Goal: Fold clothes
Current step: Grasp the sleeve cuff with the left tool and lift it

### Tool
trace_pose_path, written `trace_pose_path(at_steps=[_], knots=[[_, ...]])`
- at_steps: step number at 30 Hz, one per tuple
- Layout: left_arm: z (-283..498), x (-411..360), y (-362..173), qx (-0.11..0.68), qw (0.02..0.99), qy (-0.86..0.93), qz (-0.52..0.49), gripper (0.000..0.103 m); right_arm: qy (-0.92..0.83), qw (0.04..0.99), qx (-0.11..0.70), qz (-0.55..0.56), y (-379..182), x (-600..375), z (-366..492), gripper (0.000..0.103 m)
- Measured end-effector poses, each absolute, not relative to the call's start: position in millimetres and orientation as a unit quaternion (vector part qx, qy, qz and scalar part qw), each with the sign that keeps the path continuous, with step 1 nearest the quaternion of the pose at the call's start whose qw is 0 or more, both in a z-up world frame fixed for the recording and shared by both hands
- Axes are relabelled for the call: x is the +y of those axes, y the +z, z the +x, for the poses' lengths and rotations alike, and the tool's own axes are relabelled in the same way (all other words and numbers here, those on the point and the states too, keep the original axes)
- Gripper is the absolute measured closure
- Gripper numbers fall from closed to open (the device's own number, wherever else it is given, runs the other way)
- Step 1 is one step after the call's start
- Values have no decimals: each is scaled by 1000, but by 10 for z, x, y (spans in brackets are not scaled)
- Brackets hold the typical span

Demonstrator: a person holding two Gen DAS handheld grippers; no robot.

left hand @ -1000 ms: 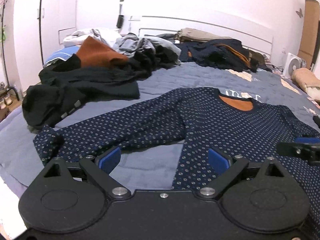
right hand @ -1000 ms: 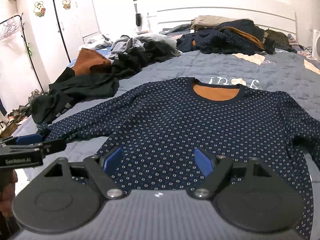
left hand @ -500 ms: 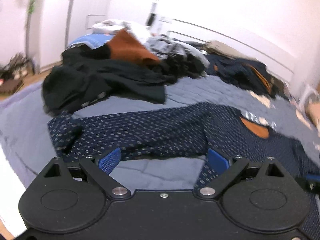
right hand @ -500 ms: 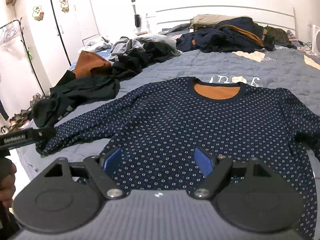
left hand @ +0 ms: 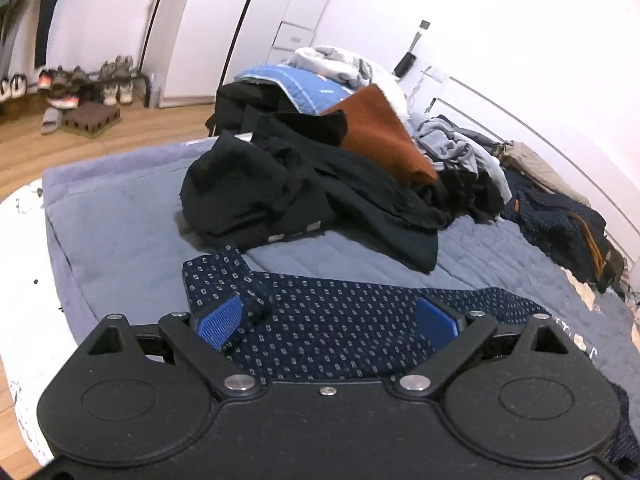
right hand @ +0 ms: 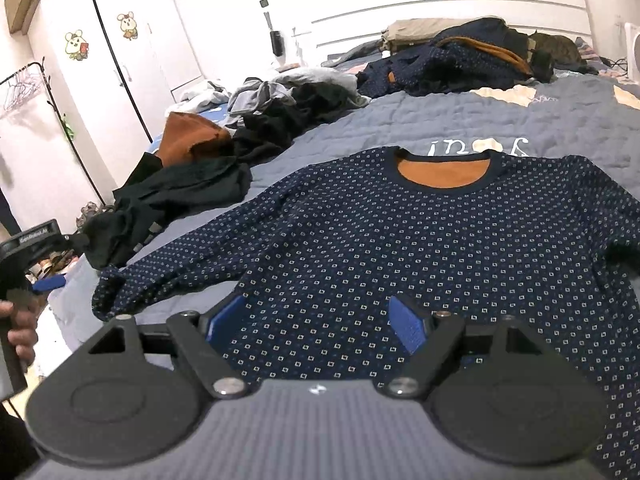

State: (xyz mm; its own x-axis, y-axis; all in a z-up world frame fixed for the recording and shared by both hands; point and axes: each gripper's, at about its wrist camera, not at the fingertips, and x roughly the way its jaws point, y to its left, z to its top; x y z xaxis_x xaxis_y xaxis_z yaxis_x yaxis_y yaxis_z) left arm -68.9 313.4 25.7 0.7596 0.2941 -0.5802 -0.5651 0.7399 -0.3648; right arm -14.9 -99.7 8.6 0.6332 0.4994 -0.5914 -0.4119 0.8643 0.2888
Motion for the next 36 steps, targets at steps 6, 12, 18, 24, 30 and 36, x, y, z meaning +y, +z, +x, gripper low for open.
trace_pose_path(at_steps=[6, 12, 18, 24, 30, 36], knots=[[-760, 3436, 55, 277, 866, 254, -329, 10, 250, 903, 342, 74, 117, -1059, -137, 24], [-903, 3627, -143, 291, 839, 288, -359, 20, 245, 903, 345, 81, 95, -1119, -112, 24], [-759, 3576, -192, 305, 851, 295, -309, 28, 246, 901, 348, 85, 73, -1127, -118, 24], [-527, 3460, -292, 339, 857, 298, -250, 31, 245, 900, 349, 84, 60, -1125, -121, 24], [-386, 3402, -387, 365, 857, 297, -210, 36, 246, 899, 352, 82, 44, -1113, -121, 24], [-328, 3407, -479, 377, 855, 293, -204, 73, 246, 899, 354, 82, 39, -1108, -122, 24]])
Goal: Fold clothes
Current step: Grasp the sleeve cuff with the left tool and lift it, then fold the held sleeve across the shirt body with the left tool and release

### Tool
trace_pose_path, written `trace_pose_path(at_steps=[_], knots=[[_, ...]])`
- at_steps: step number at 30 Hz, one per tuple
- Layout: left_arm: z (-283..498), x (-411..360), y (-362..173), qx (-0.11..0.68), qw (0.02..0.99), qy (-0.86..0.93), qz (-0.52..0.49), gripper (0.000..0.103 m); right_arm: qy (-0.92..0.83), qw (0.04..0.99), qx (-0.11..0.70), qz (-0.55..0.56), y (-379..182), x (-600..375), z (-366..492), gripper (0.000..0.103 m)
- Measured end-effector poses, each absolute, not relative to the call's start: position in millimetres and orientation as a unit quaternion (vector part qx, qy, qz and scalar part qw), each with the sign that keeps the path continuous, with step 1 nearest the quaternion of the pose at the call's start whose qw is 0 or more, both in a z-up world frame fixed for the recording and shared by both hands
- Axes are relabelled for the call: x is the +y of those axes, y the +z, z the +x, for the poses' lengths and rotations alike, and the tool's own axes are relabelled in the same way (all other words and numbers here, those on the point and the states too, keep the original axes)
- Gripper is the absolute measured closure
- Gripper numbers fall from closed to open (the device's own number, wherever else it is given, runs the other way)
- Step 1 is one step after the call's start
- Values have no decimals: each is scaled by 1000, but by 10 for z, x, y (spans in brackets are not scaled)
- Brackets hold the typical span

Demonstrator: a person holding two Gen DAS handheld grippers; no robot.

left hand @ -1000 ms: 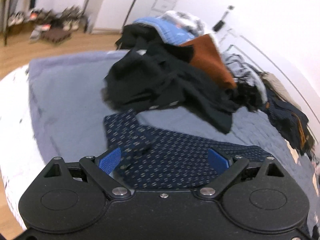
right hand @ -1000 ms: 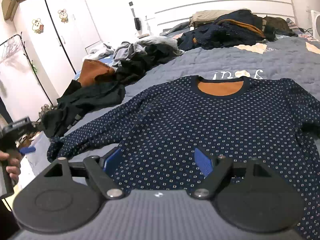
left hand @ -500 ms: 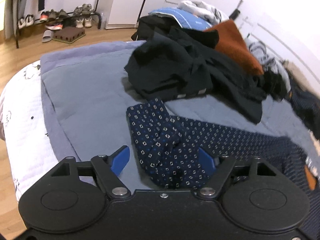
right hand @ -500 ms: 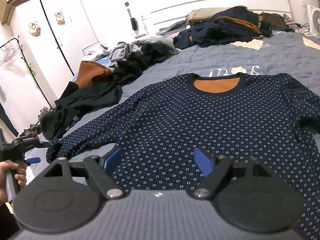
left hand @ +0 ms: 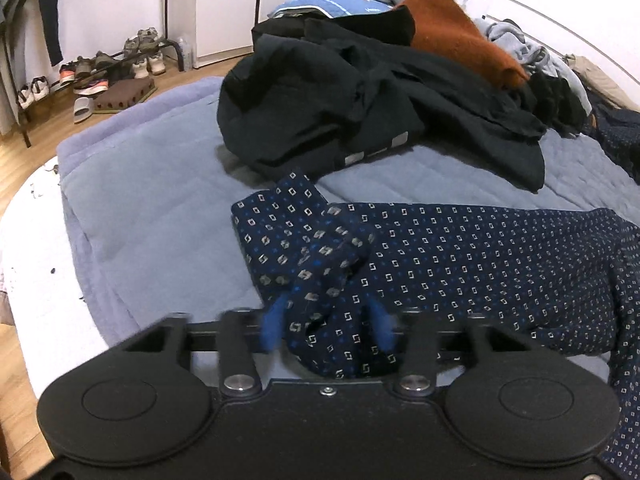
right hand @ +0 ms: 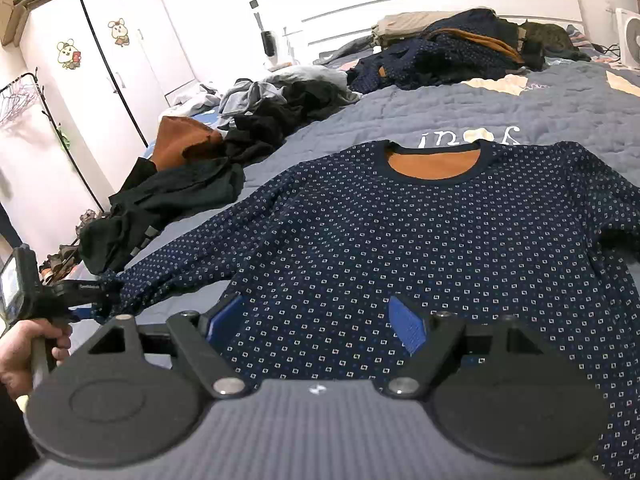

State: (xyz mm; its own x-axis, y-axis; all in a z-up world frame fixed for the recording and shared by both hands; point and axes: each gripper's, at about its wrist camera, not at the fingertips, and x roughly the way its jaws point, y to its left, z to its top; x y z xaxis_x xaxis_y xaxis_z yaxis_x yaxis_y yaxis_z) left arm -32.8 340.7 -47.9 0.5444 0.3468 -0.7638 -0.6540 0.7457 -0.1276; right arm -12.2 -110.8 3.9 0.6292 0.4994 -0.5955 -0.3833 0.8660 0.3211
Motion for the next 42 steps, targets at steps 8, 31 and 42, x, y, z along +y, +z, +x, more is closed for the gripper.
trace_pose_path(at_steps=[8, 31, 42], knots=[[-430, 3406, -321, 327, 873, 298, -207, 96, 240, 898, 357, 93, 33, -1153, -92, 23], [292, 1258, 463, 252, 959, 29, -125, 97, 188, 911, 328, 164, 228, -1852, 60, 23], [542, -9, -210, 334, 937, -87, -46, 96, 132, 919, 319, 191, 223, -2310, 157, 23]])
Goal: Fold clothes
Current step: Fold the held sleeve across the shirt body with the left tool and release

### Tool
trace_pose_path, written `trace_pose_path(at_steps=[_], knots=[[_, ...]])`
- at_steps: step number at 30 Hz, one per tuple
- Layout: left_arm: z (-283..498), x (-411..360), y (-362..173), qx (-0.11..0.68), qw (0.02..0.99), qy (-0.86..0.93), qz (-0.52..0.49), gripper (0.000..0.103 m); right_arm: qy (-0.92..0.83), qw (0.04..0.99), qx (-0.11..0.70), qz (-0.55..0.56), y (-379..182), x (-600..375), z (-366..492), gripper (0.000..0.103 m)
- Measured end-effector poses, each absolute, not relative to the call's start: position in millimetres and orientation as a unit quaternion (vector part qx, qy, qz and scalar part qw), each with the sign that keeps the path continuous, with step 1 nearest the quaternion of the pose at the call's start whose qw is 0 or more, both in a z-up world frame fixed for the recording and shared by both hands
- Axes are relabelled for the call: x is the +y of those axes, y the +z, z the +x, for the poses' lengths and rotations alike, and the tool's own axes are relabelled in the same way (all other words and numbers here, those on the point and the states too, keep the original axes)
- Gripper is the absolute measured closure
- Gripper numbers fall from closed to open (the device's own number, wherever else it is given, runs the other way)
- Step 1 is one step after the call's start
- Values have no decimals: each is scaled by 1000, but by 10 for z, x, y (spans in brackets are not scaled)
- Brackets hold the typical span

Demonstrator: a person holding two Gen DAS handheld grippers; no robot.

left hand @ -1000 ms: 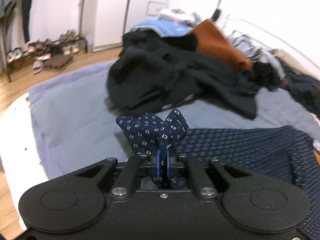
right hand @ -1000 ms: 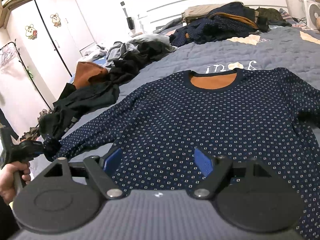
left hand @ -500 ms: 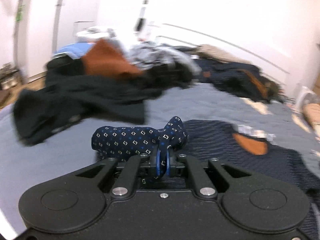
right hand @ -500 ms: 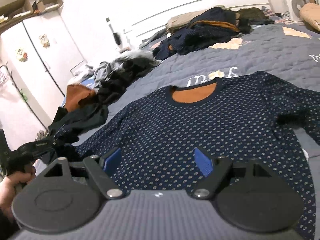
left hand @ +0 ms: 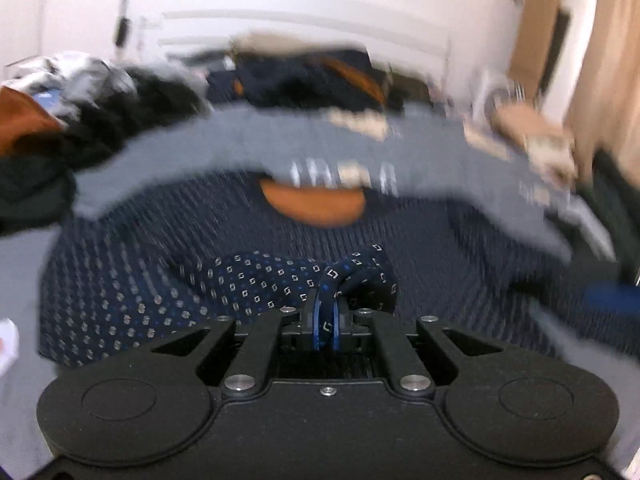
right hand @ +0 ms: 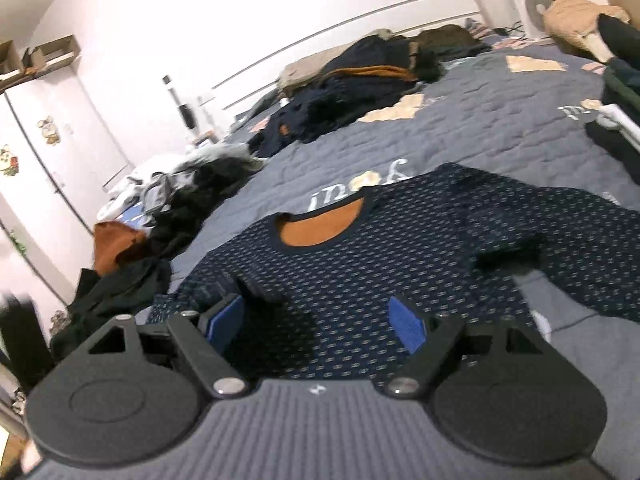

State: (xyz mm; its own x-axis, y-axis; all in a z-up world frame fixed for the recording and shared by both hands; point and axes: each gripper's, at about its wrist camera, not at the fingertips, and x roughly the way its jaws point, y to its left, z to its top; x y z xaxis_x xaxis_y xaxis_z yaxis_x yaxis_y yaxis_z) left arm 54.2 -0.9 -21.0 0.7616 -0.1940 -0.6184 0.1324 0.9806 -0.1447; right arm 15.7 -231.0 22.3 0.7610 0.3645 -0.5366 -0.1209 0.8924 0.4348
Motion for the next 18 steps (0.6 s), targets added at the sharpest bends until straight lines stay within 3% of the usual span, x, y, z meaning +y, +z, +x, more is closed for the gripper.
trace_pose_path(at_steps=[3, 6, 9, 13, 16, 18], knots=[[533, -143, -517, 380, 920, -94, -18, 94, 118, 918, 324, 195, 170, -2402, 192, 23], [414, -125, -628, 390, 915, -104, 2, 85, 107, 917, 332, 194, 107, -2447, 233, 23], [303, -39, -532, 387, 915, -117, -8, 66, 103, 917, 339, 184, 49, -2428, 257, 23], [223, 89, -275, 368, 921, -127, -24, 63, 102, 916, 348, 172, -11, -2393, 268, 23], [181, 196, -74, 345, 928, -135, -34, 50, 103, 915, 353, 166, -44, -2361, 264, 23], [187, 243, 5, 330, 934, -135, -33, 50, 104, 914, 357, 162, -47, -2340, 261, 23]])
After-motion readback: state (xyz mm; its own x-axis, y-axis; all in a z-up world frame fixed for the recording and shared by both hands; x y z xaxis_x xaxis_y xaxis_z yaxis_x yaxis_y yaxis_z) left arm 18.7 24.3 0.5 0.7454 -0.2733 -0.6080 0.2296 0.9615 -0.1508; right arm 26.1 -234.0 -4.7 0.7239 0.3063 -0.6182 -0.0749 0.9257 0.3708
